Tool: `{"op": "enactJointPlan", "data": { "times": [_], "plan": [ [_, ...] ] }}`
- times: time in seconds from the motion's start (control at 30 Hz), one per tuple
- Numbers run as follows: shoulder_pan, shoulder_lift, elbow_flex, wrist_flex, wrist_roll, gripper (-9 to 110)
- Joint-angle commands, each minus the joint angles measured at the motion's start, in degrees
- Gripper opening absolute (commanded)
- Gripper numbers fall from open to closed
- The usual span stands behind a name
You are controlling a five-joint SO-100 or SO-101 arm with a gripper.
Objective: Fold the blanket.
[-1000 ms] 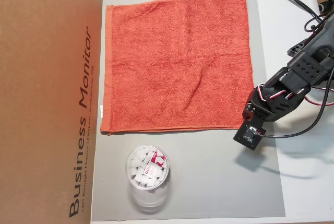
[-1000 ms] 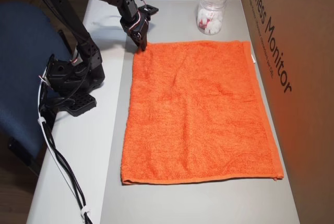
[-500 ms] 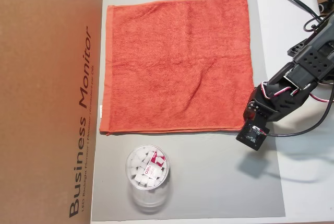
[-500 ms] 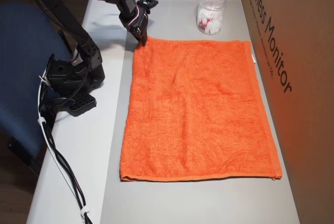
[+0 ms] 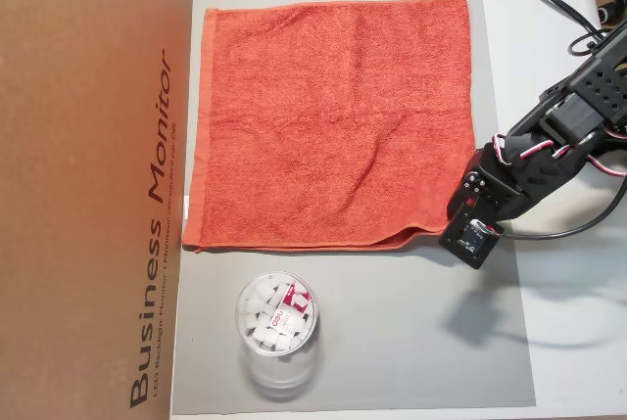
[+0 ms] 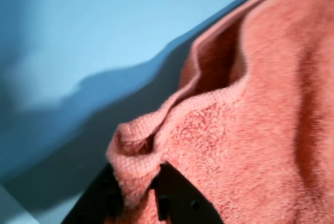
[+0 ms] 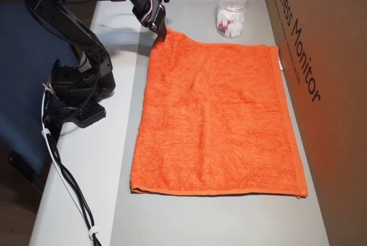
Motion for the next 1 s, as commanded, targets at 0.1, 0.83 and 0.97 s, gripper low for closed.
{"op": "enactJointPlan", "data": {
  "times": [0.1, 0.83, 0.97],
  "plan": [
    [3.5, 5.3, -1.1, 1.7, -0.6, 0],
    [15.4, 16.7, -7.0, 7.8, -0.7, 0],
    [19.3, 16.7, -8.7, 7.8, -0.7, 0]
  ]
}}
